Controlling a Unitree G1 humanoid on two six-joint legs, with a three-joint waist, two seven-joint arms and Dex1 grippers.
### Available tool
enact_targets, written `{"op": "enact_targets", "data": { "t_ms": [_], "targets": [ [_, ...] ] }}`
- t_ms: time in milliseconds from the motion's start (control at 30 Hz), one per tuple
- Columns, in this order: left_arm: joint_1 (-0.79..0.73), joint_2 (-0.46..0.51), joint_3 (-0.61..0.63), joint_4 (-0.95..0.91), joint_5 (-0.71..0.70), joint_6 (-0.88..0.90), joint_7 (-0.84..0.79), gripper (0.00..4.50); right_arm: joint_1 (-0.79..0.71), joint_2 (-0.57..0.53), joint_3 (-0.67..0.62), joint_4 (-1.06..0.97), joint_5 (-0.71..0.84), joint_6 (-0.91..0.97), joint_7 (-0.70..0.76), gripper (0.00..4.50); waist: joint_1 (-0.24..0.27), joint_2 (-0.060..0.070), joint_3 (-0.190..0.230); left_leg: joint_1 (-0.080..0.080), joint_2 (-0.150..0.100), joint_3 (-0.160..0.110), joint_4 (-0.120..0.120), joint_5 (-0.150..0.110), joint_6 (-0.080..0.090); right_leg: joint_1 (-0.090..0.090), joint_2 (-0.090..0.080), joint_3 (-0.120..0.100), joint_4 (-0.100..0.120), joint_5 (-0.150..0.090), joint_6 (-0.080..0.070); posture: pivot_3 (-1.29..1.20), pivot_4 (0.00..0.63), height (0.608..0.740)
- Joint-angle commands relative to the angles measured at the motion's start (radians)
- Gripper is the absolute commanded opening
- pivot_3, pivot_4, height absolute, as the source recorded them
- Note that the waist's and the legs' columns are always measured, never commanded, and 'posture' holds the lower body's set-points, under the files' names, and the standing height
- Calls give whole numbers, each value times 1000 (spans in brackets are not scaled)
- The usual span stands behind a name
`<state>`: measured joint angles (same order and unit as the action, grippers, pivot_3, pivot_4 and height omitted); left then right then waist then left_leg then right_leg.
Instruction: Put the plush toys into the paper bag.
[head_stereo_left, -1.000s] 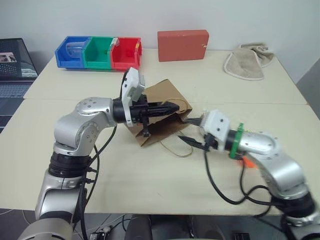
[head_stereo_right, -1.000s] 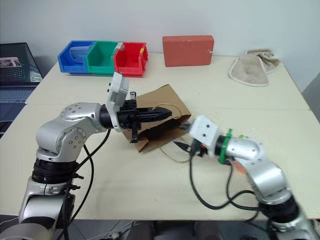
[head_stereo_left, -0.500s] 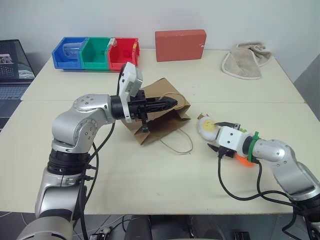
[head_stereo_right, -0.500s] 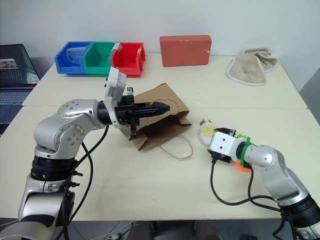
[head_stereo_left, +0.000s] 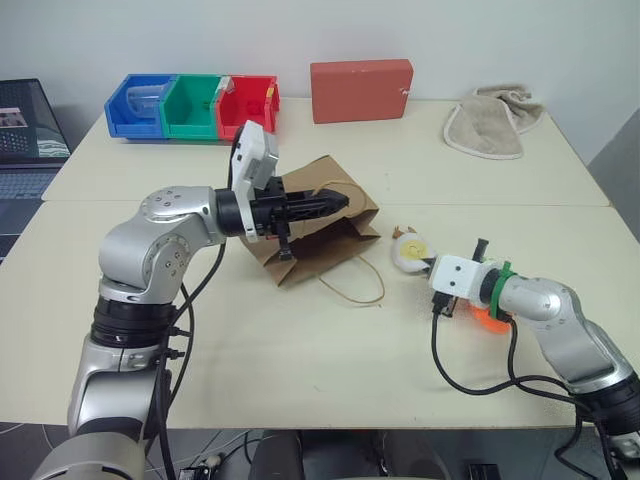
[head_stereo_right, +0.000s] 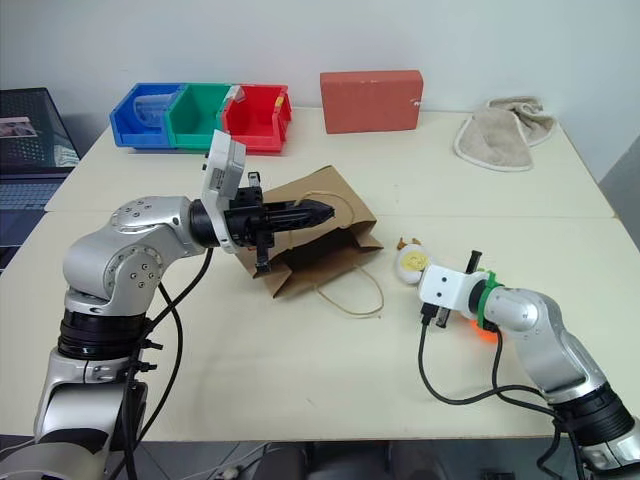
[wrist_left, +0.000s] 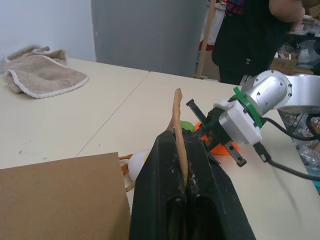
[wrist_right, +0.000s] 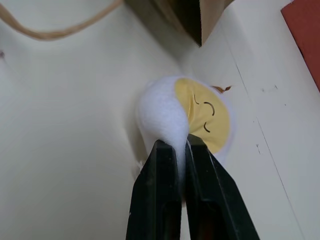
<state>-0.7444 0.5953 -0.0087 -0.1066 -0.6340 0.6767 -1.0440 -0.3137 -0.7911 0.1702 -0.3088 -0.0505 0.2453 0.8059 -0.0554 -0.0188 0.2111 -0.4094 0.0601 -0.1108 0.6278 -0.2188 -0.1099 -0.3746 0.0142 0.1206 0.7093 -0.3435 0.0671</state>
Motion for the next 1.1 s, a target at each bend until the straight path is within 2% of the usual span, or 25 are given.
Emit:
{"op": "enact_targets", "data": {
  "t_ms": [33,200,267,433,600,700,800,867,967,1100],
  "targets": [
    [-25,2,23,-15,-8,-19,-6,0,-34,-57,-69,-187,192,34,167,47,0,0,0,0,0,0,0,0,0,0,0,0,0,0,0,0,150,740],
    [-30,-5,21,-16,-11,-19,-7,0,-74,-64,-38,-263,232,114,193,47,1,0,0,0,0,-2,0,0,0,1,0,-2,0,0,0,0,150,740],
    [-34,-6,25,-23,-19,-12,-6,0,-143,17,17,-249,211,161,137,47,-3,0,0,0,0,-1,1,0,0,1,0,-1,0,0,0,0,150,740],
    [-43,-6,41,-55,-65,28,-2,0,-283,185,185,-72,40,133,42,47,-7,0,0,2,1,-1,1,0,0,1,1,-1,3,0,0,0,150,740],
    [-40,-18,54,-89,-105,59,25,0,-393,321,254,80,-27,126,-3,47,-2,0,0,0,0,-1,1,0,0,-1,0,-1,3,0,0,0,150,740],
    [-40,-19,57,-89,-110,62,32,0,-410,350,262,117,-51,115,-12,47,5,0,0,0,0,-2,0,1,-1,-1,0,-3,2,0,0,0,150,740],
    [-49,-22,75,-71,-128,70,44,0,-434,446,271,197,-67,132,-70,47,0,0,0,-1,1,-2,0,1,-1,-1,0,-3,2,0,0,0,150,740],
    [-53,-29,83,-66,-134,73,56,0,-428,458,281,214,-88,112,-78,47,-2,0,0,0,1,-2,0,0,-1,-2,0,-3,4,0,0,0,150,740],
    [-58,-38,95,-56,-148,82,69,0,-415,485,250,208,-103,123,-129,760,-2,0,0,0,0,-2,0,0,-1,-2,0,-3,4,0,0,0,150,740],
    [-57,-40,93,-48,-149,79,73,0,-398,481,239,164,-82,149,-115,2248,-1,0,0,0,1,-2,0,0,-1,-2,0,-3,4,0,0,0,150,740]
  ]
}}
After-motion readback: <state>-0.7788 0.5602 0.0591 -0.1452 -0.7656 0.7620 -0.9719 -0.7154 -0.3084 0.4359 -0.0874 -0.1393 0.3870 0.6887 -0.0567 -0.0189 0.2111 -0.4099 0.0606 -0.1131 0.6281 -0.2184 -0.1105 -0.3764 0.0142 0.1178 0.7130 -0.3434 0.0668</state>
